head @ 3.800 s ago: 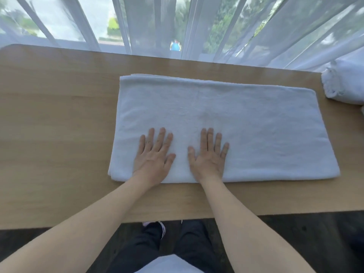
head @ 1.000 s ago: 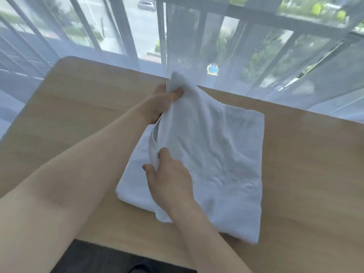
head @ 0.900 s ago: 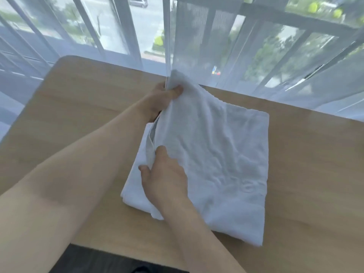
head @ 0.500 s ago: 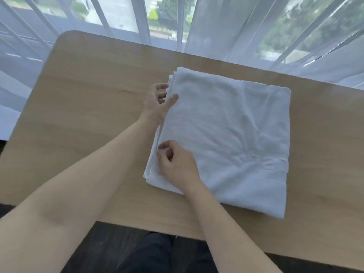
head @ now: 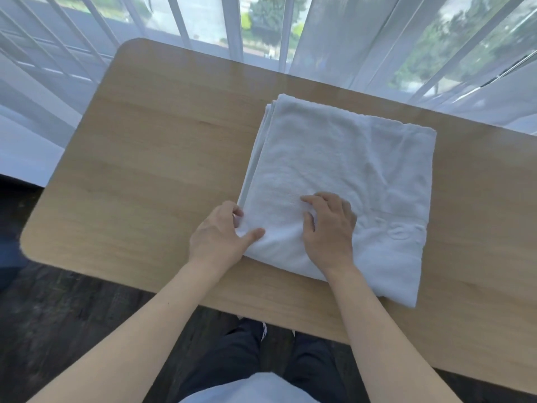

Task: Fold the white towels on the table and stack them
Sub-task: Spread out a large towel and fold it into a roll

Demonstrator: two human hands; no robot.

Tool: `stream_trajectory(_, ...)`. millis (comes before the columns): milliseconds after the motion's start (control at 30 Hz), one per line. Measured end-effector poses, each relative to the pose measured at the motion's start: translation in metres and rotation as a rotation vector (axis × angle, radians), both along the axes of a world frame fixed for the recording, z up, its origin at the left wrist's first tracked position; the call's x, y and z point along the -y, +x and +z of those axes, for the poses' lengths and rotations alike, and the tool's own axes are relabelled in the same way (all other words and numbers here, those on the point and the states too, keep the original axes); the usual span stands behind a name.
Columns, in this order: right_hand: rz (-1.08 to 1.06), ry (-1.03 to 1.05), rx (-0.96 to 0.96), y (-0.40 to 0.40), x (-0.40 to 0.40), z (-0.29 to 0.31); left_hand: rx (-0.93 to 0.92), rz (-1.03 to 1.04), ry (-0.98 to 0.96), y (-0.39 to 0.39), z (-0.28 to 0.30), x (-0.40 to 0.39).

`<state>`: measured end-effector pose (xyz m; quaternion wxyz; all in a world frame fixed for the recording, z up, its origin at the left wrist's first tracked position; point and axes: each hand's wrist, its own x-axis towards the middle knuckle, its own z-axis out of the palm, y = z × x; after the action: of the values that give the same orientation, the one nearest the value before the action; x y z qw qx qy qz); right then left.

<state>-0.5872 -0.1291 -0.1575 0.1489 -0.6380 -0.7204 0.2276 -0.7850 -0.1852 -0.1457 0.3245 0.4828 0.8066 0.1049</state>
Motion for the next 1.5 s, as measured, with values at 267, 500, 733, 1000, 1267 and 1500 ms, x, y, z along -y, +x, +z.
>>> stream_trajectory(267, 0.160, -0.090, 0.066, 0.009, 0.007, -0.008, 0.416, 0.159, 0.206, -0.017, -0.009, 0.018)
stream_trajectory(500, 0.271, -0.133, 0.231, 0.015, 0.016, -0.014, 0.525, 0.212, 0.158, -0.026, -0.029, 0.051)
stream_trajectory(733, 0.258, -0.166, 0.202, 0.021, 0.013, -0.013, 0.403, 0.106, 0.151, -0.018, -0.012, 0.012)
stream_trajectory(1000, 0.135, -0.041, 0.145, 0.005, -0.026, 0.001, 0.383, 0.120, 0.134, -0.014, -0.014, 0.011)
stream_trajectory(1267, 0.195, 0.005, 0.123, -0.050, -0.167, 0.004, 0.528, 0.266, 0.027, -0.023, -0.017, 0.015)
stream_trajectory(1500, 0.266, -0.174, 0.218, -0.078, -0.219, -0.007, 0.505, 0.152, 0.166, -0.022, -0.020, 0.024)
